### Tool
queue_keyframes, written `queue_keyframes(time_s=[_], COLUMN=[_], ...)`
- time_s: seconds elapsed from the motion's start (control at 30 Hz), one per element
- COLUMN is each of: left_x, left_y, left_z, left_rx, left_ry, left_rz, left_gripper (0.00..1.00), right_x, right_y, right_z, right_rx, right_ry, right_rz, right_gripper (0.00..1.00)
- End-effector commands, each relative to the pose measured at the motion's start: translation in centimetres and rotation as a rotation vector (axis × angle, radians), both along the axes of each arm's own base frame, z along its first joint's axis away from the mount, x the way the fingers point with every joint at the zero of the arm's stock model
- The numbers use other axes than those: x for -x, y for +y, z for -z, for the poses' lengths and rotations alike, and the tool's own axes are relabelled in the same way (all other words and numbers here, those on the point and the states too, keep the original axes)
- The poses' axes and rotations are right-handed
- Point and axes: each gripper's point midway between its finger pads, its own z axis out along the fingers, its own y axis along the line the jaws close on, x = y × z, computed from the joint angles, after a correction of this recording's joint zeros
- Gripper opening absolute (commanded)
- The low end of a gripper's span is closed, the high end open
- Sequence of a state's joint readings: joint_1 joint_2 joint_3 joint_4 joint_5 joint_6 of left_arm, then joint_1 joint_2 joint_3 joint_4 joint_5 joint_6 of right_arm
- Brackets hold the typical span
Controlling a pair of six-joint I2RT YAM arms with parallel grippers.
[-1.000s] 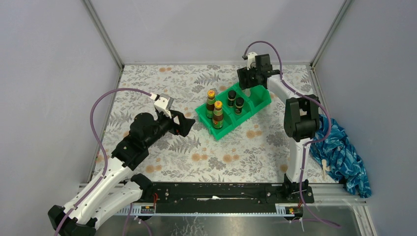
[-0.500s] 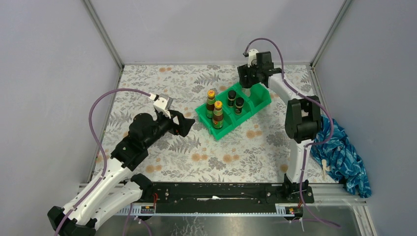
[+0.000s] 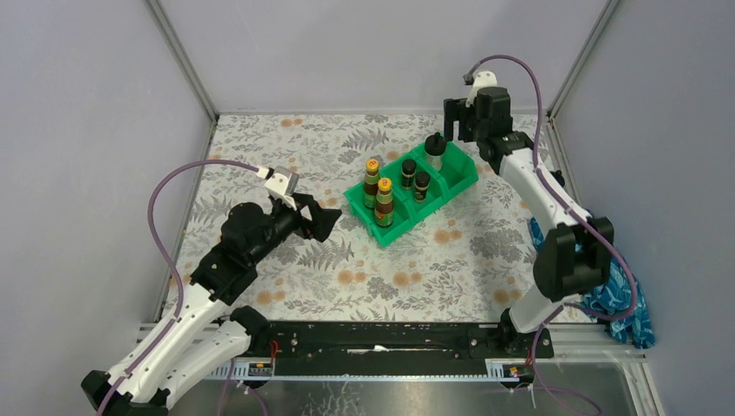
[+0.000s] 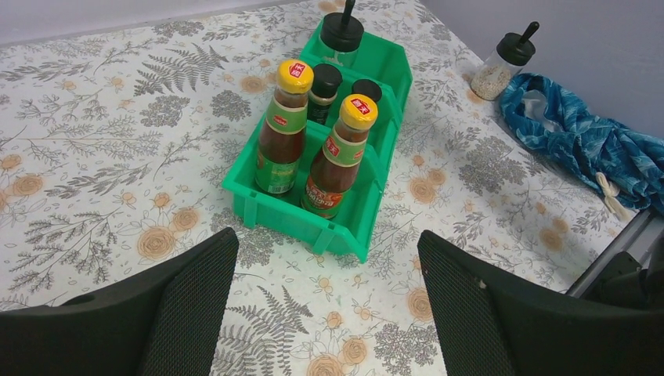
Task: Organize the condiment bottles
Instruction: Place the bottle in the storage box, then pick up the bottle from the center of the board.
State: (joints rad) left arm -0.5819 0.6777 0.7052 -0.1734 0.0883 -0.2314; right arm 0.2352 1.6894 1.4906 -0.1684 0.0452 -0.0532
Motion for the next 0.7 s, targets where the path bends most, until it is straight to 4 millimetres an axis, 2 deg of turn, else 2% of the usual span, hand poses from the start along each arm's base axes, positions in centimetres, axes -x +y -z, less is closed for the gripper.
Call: queue_keyframes(time_s=[0.0,0.2,0.37,0.53,0.67], left_x=[0.0,0.6,1.0,1.4,1.6], left_y=[-0.1,-0.4,-0.6,-0.8,-0.7], left_z=[-1.9,-2.6,-3.2,-3.5,-3.7], left_rx=[0.038,0.071,0.094,0.112,0.122], left_ry=[-0.022,-0.022,-0.023,-0.019,-0.02], left_rz=[-0.005,0.019,0.036,0.052,0.053], left_gripper=[0.89,0.9,0.9,0.9,0.9], right_x=[3.1,9.4,13.5,15.6,16.5], right_y=[-3.7,-9.1,-13.4,-15.7,-17.0], right_z=[-2.5,-2.2,-2.1,-0.6,1.2], right_rx=[-0.076,-0.075,-0.03,-0.04,-0.03], right_ry=[-0.087,-0.161,-0.2,-0.21,-0.208], right_rz=[0.284,0.562,0.793,1.0,1.151], right_gripper=[0.93,0.95,0.97,0.98,0.99])
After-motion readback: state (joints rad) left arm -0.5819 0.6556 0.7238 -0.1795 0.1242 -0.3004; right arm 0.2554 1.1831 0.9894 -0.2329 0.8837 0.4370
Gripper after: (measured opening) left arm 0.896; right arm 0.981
